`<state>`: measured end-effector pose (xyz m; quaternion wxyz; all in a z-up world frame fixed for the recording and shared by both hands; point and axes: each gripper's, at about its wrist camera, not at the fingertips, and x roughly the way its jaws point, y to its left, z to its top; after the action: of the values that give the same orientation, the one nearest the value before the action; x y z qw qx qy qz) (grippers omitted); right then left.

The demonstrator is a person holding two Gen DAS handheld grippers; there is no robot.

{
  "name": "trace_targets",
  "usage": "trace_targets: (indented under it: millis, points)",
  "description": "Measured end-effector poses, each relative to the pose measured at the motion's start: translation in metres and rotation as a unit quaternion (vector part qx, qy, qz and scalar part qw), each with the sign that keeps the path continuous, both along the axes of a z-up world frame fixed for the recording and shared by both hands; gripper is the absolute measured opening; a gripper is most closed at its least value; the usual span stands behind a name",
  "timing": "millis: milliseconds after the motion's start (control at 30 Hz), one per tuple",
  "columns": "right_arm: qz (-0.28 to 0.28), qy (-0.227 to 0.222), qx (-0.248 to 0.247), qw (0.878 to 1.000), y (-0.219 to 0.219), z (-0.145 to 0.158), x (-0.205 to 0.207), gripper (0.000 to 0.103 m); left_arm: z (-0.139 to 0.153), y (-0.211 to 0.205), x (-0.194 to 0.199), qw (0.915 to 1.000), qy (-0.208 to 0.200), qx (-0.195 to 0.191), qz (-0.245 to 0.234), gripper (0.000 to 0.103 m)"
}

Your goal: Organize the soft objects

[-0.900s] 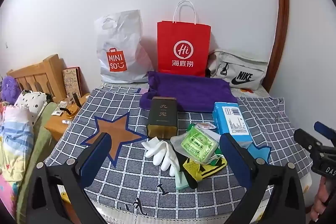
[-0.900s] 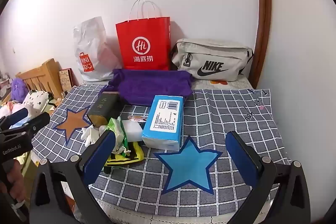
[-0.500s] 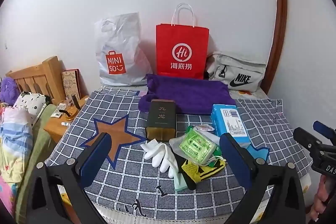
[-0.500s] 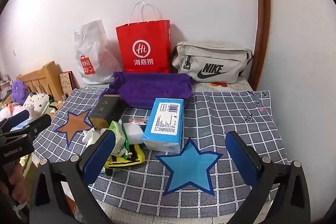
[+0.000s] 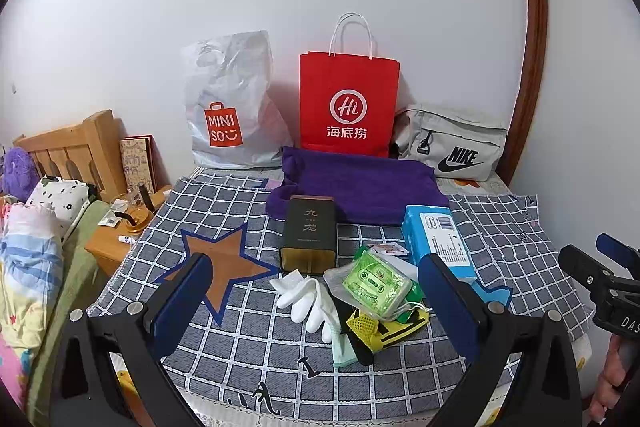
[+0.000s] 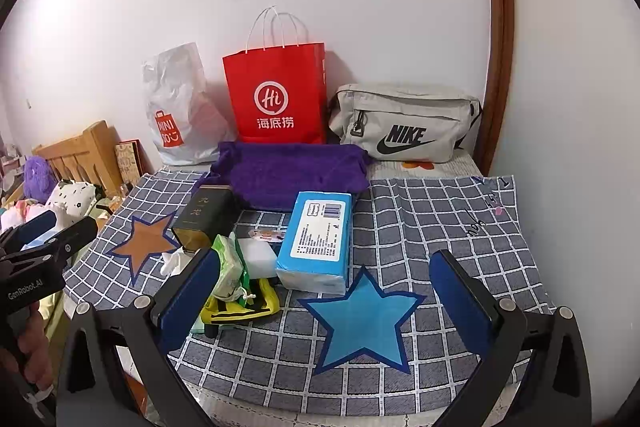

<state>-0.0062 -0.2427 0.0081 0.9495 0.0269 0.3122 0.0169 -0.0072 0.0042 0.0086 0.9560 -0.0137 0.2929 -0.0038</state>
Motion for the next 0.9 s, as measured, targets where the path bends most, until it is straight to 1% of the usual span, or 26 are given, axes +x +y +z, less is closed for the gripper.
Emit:
trace_targets:
  millis: [900]
  points:
    - [0.005, -0.014, 0.0, 1.0, 0.0038, 0.0086, -0.0077, 0.103, 0.0036, 0.0053, -0.0016, 1.0, -0.003, 0.0, 0.001, 0.103]
